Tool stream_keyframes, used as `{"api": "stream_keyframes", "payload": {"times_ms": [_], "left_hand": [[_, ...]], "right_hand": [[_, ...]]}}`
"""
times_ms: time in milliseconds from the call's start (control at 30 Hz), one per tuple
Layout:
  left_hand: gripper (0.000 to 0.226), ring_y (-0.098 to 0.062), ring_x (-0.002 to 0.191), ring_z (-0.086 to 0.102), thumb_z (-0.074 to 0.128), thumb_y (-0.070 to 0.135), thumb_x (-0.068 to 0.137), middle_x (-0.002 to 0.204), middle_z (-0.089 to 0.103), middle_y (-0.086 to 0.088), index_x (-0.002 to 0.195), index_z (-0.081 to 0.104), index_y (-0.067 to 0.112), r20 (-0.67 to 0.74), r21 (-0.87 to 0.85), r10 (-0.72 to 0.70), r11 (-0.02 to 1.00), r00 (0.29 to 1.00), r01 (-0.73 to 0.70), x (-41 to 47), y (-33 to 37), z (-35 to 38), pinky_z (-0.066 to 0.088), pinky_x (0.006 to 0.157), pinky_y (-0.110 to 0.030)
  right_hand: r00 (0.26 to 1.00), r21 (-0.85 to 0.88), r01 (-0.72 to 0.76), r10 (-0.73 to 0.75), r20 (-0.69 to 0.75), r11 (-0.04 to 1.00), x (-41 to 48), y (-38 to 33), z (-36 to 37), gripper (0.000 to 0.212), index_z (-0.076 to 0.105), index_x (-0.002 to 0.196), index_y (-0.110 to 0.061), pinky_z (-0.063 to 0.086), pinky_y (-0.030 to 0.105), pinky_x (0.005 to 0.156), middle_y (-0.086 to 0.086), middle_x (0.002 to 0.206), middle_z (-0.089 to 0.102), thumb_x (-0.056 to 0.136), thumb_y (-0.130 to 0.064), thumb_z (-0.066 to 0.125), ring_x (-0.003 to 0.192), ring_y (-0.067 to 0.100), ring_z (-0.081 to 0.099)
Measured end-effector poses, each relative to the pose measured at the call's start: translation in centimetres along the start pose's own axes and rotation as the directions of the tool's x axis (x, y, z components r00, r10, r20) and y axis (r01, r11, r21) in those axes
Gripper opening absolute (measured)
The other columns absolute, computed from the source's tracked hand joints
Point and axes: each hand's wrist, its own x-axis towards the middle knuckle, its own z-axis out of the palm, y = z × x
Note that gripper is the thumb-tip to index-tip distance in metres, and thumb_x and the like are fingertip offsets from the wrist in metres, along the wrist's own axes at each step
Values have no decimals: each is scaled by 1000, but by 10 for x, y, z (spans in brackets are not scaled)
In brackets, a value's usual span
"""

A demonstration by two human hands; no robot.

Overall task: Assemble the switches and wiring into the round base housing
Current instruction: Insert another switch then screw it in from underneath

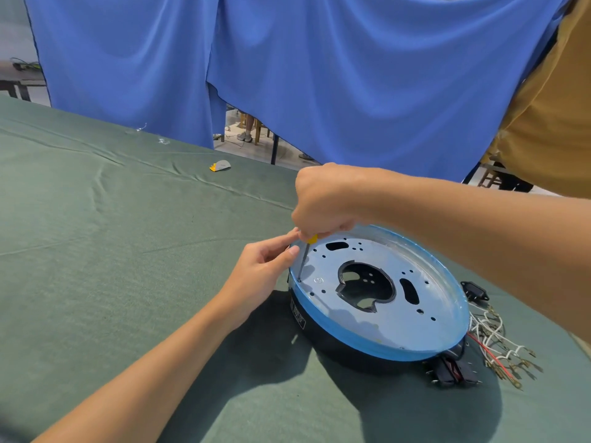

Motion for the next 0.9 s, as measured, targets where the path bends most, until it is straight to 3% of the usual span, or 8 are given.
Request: {"api": "stream_keyframes", "payload": {"times_ms": [100,167,233,333,433,567,767,900], "left_hand": [[35,-7,121,59,58,11,97,120,69,11,102,74,42,8,-11,2,1000,1000,-2,-2,3,-1,42,109,-34],[36,-6,123,57,57,11,97,122,68,11,103,74,43,13,10,9,1000,1000,-9,-3,4,-1,42,108,-29],[31,-7,124,57,56,10,98,130,65,4,119,70,28,2,46,15,999,1000,-15,-2,1,0,43,107,-28],[36,-2,113,62,59,9,96,124,68,1,131,60,11,-55,72,7,997,998,-3,0,-4,0,47,101,-25],[34,0,107,65,60,9,95,109,72,15,129,62,10,-64,104,19,995,998,-13,2,-5,0,50,98,-24],[45,-14,112,66,59,27,86,115,73,3,127,64,10,-46,114,25,993,999,-19,1,-2,1,48,103,-44],[36,-6,105,68,60,29,81,108,74,13,116,67,29,-59,92,1,996,998,4,3,-4,1,51,100,-41],[40,-11,107,68,62,18,89,112,74,5,129,64,11,-75,108,-17,994,997,25,3,-3,1,50,101,-43]], "right_hand": [[979,181,-91,55,197,979,6,-2,-4,15,57,81,-4,20,11,33,2,53,41,92,-7,48,34,12,27],[981,241,-67,21,191,968,5,6,-7,18,58,78,-3,24,15,35,4,56,45,93,-8,52,41,14,31],[984,241,-2,-40,171,970,0,16,-8,20,60,77,-2,31,15,36,4,55,54,93,-16,61,40,14,40],[979,6,179,-178,101,984,-9,23,-8,11,64,89,-18,34,11,33,-4,62,62,88,-28,68,44,4,53],[910,-262,395,-414,-20,881,-14,20,-7,5,67,82,-28,31,14,32,-8,63,58,83,-32,69,48,4,48],[810,-515,478,-584,-55,712,-10,12,-10,17,63,66,-19,25,21,44,-3,52,44,78,-31,67,46,18,40],[847,-374,497,-532,11,783,0,24,-12,37,49,51,-27,28,18,39,-3,48,42,84,-24,64,49,15,37],[876,-285,466,-482,14,838,5,29,-11,12,73,76,-30,33,12,39,-18,42,48,86,-32,68,51,5,45]]}}
